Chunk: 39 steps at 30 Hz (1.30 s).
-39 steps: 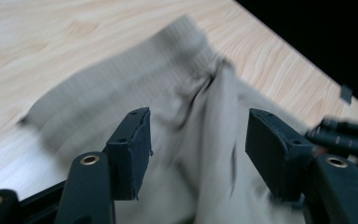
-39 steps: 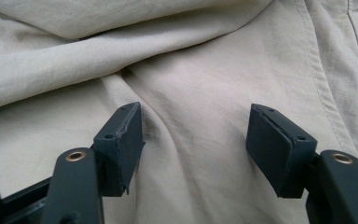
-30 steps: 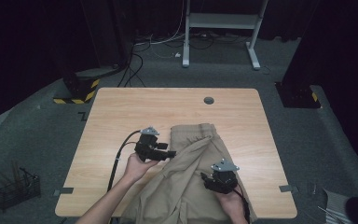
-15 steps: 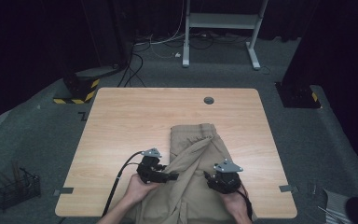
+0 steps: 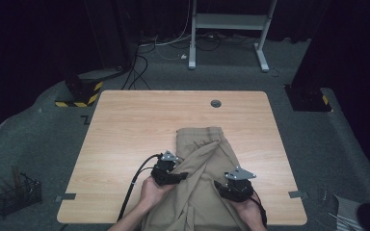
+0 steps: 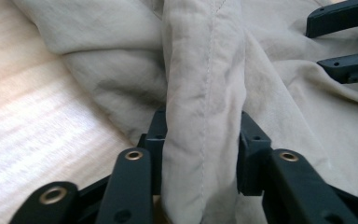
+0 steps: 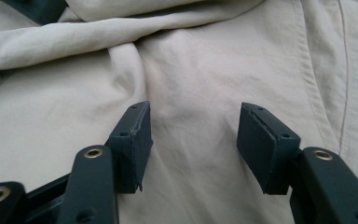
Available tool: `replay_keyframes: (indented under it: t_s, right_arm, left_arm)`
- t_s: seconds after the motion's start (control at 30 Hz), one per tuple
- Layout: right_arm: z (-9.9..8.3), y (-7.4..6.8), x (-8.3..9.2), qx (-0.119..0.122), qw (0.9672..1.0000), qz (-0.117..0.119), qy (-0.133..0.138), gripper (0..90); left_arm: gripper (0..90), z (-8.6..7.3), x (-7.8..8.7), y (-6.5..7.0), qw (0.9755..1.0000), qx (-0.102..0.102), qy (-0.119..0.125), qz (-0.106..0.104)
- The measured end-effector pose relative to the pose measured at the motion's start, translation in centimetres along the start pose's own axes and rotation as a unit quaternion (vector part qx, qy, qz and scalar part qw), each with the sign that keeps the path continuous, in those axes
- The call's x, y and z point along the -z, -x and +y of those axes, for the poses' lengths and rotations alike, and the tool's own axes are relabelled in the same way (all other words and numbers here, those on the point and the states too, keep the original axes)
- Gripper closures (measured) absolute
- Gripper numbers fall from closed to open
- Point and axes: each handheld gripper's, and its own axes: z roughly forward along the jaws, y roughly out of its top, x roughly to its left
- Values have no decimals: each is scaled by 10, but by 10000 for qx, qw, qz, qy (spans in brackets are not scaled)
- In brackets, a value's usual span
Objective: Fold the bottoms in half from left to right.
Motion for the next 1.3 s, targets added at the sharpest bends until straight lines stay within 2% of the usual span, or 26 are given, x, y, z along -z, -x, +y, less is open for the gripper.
replay_keyframes:
  t_s: [0.07,0.2,0.33,0.57,0.63,0.73,0.87,1.07,1.2,1.3]
  right_arm:
    - [2,-1,-3,-29,10000,-13,22,447]
    - [7,-3,-9,-107,9999,-126,38,448]
    - [12,-5,-14,-186,9996,-204,40,448]
    - [24,-6,-27,-277,9992,-303,34,449]
    - [27,-7,-31,-321,9989,-341,26,451]
    - [34,-8,-37,-345,9987,-373,26,454]
    - [43,-9,-48,-315,9987,-411,29,461]
    - [55,-12,-61,-310,9987,-405,29,461]
    - [62,-13,-68,-306,9988,-393,31,461]
    - [68,-13,-75,-304,9987,-407,31,461]
  left_arm:
    - [672,3,-1,-2,9999,-102,-58,58]
    - [699,9,-2,-10,9998,-107,-112,149]
    - [715,13,-4,-20,9998,24,-68,190]
    - [743,22,-6,-37,9995,105,-89,298]
    - [754,26,-6,-41,9992,74,-154,374]
    - [770,29,-7,-46,9987,57,-120,498]
    - [774,34,-6,-57,9979,131,-191,603]
    - [782,33,-3,-70,9971,269,-93,706]
    - [787,39,-3,-77,9961,230,-206,826]
    - [787,39,-4,-85,9950,276,-14,957]
